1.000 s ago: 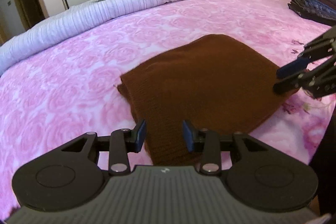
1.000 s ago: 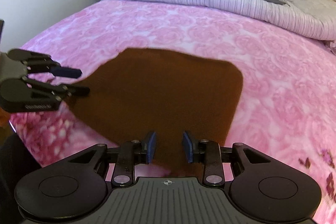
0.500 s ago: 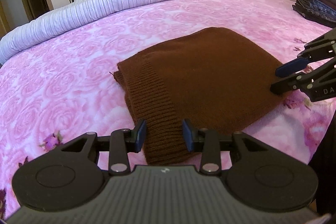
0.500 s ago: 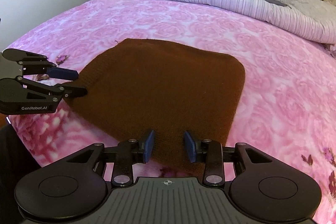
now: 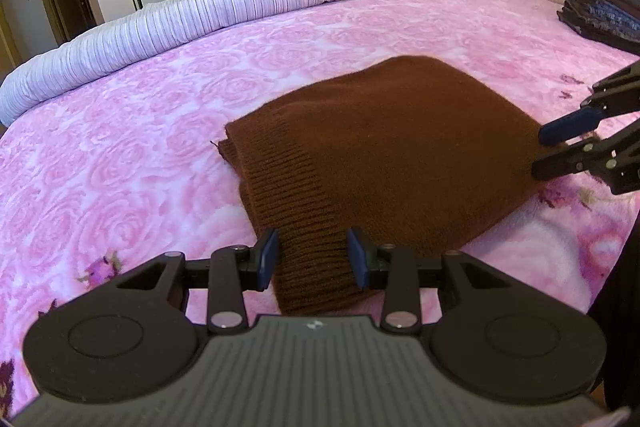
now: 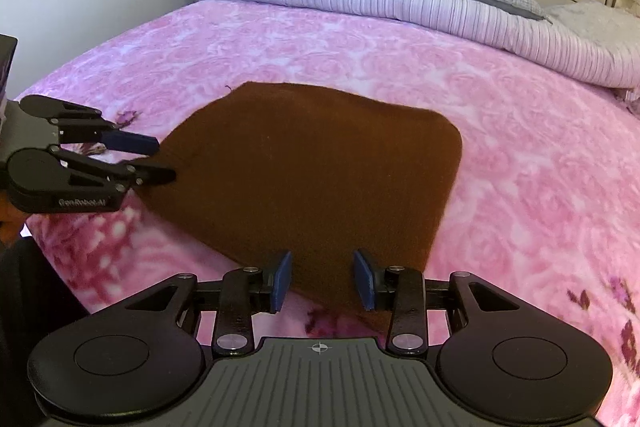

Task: Fold clothes
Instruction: 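Grasp the folded vest with the right gripper while the left gripper grasps it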

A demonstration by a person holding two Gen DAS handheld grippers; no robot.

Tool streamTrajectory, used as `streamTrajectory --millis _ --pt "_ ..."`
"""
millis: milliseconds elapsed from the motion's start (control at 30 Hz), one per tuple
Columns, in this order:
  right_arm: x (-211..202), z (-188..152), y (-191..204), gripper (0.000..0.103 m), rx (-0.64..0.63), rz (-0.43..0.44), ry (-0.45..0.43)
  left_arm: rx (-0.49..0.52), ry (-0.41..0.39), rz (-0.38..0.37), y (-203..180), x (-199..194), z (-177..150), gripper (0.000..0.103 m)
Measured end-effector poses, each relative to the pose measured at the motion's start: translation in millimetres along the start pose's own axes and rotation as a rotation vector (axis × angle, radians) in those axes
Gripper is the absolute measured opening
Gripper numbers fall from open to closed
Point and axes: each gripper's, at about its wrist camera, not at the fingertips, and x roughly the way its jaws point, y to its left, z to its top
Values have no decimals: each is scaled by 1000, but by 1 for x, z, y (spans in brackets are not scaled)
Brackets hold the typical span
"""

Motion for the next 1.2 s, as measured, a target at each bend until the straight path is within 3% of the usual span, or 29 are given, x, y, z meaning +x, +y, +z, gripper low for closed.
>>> streamTrajectory --millis 67,100,133,233,333,500,700,733,800,1100,1133,1200 --pt "-10 1 0 44 -21 7 -20 32 -43 0 2 -13 -1 49" --pt "-15 -1 4 51 -68 1 -33 77 -66 5 1 -20 -4 55" --pt "-20 -2 8 60 -123 -8 -46 121 -88 11 -1 -27 -7 59" --pt "-31 -13 24 65 -338 -69 -71 255 -154 26 -7 -47 -16 65" --pt "-25 -39 43 65 -623 -162 -63 434 -190 50 -22 -57 -31 65" --pt "8 -75 60 65 -991 -253 1 673 -176 52 -64 -43 -53 65" --pt "41 -88 60 63 -1241 -372 -4 719 -188 58 -87 -24 -51 71" --pt "45 -90 59 51 -1277 -391 -10 729 -190 66 -90 -20 -51 74" --pt "48 -84 54 29 -1252 -352 15 753 -194 87 -95 -11 -51 81" --pt "6 -28 23 25 -977 -208 -53 946 -212 237 -108 29 -44 85" --pt "5 -26 21 25 -966 -201 -57 959 -208 243 -107 32 -42 83" --pt "5 -23 23 25 -960 -193 -55 1001 -192 282 -104 35 -41 53"
